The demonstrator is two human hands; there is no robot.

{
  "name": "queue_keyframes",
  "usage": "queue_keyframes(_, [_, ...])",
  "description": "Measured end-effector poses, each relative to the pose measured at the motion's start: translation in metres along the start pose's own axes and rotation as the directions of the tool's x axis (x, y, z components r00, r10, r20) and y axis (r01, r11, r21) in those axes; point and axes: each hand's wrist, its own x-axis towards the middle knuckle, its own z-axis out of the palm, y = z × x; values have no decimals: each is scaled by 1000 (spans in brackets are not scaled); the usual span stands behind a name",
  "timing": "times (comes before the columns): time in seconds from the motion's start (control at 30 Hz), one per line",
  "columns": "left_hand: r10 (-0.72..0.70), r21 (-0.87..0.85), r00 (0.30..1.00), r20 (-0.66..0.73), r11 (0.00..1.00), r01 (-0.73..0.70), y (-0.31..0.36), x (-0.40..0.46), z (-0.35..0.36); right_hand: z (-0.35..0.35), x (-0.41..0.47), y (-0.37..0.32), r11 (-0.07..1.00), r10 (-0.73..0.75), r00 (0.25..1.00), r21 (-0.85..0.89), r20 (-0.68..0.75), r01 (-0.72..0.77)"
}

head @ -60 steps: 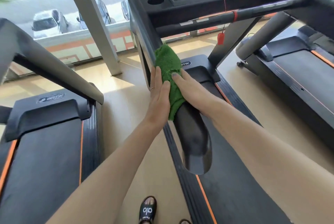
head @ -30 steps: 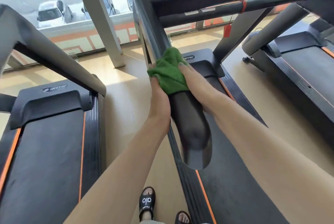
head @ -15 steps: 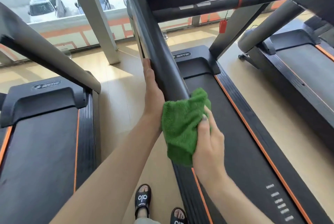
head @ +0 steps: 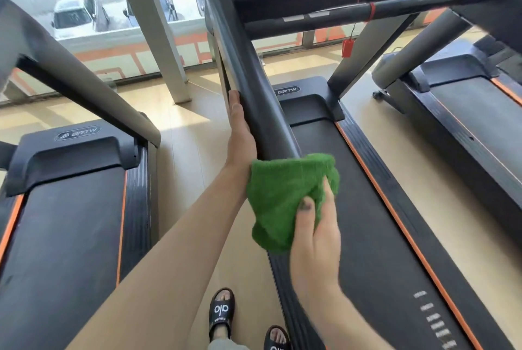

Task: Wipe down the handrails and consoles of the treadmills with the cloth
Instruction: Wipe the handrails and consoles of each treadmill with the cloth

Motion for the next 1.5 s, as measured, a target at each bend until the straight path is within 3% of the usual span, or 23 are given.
queue_keyframes(0.1, [26, 77, 999, 30, 997, -29, 5, -9, 1, 20, -30, 29, 926, -235, 969, -321, -77, 199])
queue_keyframes(0.2, [80, 117, 996, 41, 990, -84, 15, -22, 2, 17, -18, 42, 830, -407, 908, -457, -104, 320])
queue_keyframes(0.33, [151, 150, 985, 80, 975, -161, 23, -29, -2, -5, 7, 16, 626, -573, 809, -568, 131, 534])
queue_keyframes(0.4, [155, 159, 985, 69, 973, -165, 28, -24, -13, -10, 25, -10, 457, -590, 756, -656, 283, 601])
queue_keyframes(0.47, [155, 148, 986, 63, 975, -162, 35, -22, -23, -6, 43, -35, 280, -506, 718, -696, 478, 661])
queue_keyframes(0.57, [135, 101, 990, 44, 985, -139, 42, -18, -34, 13, 69, -74, 82, -187, 693, -692, 697, 718])
queue_keyframes(0.63, [153, 103, 988, 26, 983, -154, 43, -16, -41, 34, 96, -88, -36, -18, 653, -653, 757, 756])
queue_keyframes(0.73, [179, 142, 983, -32, 975, -173, 49, -9, -55, 75, 148, -95, -169, 79, 616, -598, 784, 783])
queue_keyframes(0.9, [168, 210, 984, -64, 966, -152, 63, 23, -77, 141, 236, -92, -174, 46, 665, -649, 746, 740])
queue_keyframes(1.07, [179, 266, 984, 5, 948, -174, 74, 53, -81, 177, 281, -100, -134, 8, 726, -719, 688, 682])
queue_keyframes(1.23, [106, 228, 991, 80, 966, -122, 97, 92, -71, 138, 230, -87, -43, 30, 778, -777, 627, 628])
queue_keyframes(1.37, [75, 189, 989, 129, 977, -99, 112, 123, -59, 83, 158, -72, 103, -124, 800, -794, 587, 599])
queue_keyframes(1.5, [0, 244, 978, 210, 968, -52, 117, 149, -52, 72, 150, -75, 193, -150, 799, -775, 583, 602])
